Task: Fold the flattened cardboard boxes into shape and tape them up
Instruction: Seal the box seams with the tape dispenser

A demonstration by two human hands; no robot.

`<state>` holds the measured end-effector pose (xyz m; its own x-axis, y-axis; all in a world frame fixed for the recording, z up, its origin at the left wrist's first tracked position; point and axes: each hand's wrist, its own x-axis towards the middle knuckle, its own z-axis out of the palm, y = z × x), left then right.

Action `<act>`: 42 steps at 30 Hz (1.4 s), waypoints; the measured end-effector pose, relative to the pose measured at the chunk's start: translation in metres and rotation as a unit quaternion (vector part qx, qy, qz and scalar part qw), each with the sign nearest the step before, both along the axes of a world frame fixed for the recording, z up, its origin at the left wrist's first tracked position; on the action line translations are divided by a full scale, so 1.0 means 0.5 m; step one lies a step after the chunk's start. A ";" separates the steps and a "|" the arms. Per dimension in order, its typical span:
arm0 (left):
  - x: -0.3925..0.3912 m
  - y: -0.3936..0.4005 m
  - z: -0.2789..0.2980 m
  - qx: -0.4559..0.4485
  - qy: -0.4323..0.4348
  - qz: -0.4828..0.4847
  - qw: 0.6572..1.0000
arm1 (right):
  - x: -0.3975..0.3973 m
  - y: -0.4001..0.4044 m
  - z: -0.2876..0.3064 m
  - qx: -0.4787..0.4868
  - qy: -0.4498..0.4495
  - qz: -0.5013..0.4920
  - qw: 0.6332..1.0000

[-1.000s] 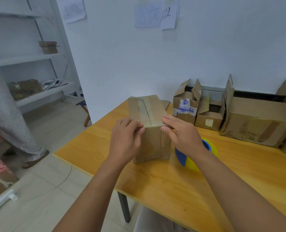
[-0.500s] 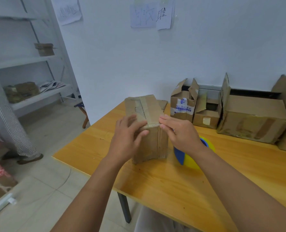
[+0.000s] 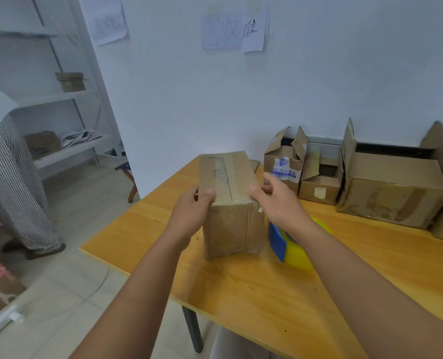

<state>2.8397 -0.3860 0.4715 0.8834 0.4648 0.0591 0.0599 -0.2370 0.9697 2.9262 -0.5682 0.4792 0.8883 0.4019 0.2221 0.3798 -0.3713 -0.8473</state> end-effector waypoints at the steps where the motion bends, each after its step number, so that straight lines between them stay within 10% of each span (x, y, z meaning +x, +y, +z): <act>1: -0.003 -0.001 0.003 0.011 -0.025 -0.005 1.000 | 0.004 0.005 0.003 -0.001 0.007 0.009 1.000; 11: -0.037 0.033 -0.010 0.059 -0.144 -0.011 0.988 | 0.005 0.034 -0.013 -0.005 -0.090 0.037 0.995; 17: -0.038 0.043 -0.046 0.186 -0.028 0.052 0.981 | -0.009 0.034 -0.081 -0.072 -0.103 0.006 0.992; 28: 0.003 0.028 0.072 0.425 -0.220 0.098 0.873 | -0.003 0.047 0.046 -0.017 -0.333 -0.021 0.943; 42: 0.015 0.025 0.060 0.451 -0.217 0.074 0.862 | 0.007 0.027 0.057 -0.035 -0.345 -0.003 0.938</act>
